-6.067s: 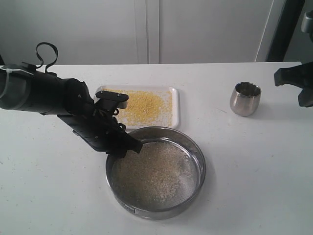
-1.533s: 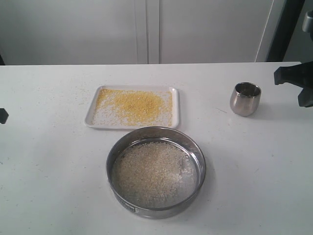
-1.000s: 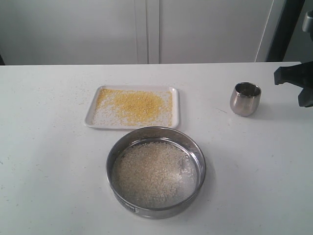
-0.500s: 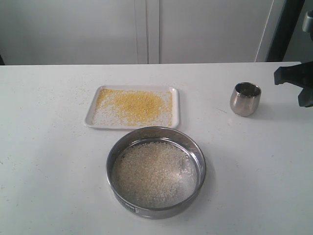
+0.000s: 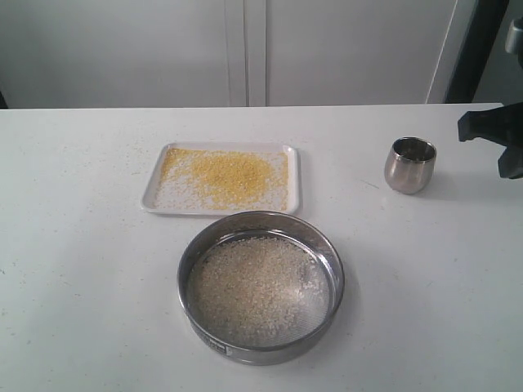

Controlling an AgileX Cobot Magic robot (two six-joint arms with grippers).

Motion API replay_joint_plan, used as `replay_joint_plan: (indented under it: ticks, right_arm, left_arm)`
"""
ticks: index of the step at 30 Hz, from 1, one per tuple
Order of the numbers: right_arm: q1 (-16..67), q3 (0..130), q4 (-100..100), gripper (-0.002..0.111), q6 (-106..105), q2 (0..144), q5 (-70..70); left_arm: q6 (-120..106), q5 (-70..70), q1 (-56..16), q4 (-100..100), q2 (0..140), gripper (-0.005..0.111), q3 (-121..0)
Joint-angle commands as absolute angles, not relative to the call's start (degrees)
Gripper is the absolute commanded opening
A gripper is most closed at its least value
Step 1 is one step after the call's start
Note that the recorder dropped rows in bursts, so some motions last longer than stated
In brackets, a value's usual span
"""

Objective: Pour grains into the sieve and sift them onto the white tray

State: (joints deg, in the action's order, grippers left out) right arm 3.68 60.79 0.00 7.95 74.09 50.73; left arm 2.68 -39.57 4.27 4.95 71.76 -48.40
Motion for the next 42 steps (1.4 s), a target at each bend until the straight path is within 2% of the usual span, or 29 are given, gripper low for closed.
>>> replay_joint_plan:
  ticks: [1,9,20,32,42]
  right_arm:
    - [3.62,60.57,0.0,0.0,8.23,73.62,50.4]
    - [3.62,60.57,0.0,0.0,8.23,73.62,50.4]
    - [3.62,60.57,0.0,0.0,8.23,73.62,50.4]
    - [3.62,60.57,0.0,0.0,8.23,73.62,50.4]
    - [3.62,60.57,0.0,0.0,8.23,73.62,50.4]
  left_arm:
    - [2.55,-40.04,4.45,4.59,71.11,0.0,-48.06]
    - [2.55,-40.04,4.45,4.14,70.01,0.0,-47.95]
    - [2.74,-37.18,4.45,4.14,60.19,0.0,-44.2]
    - [2.74,-33.91,4.45,4.14,42.53,0.0,-33.31]
    - [2.63,-23.78,4.45,3.98,25.45,0.0,-19.11]
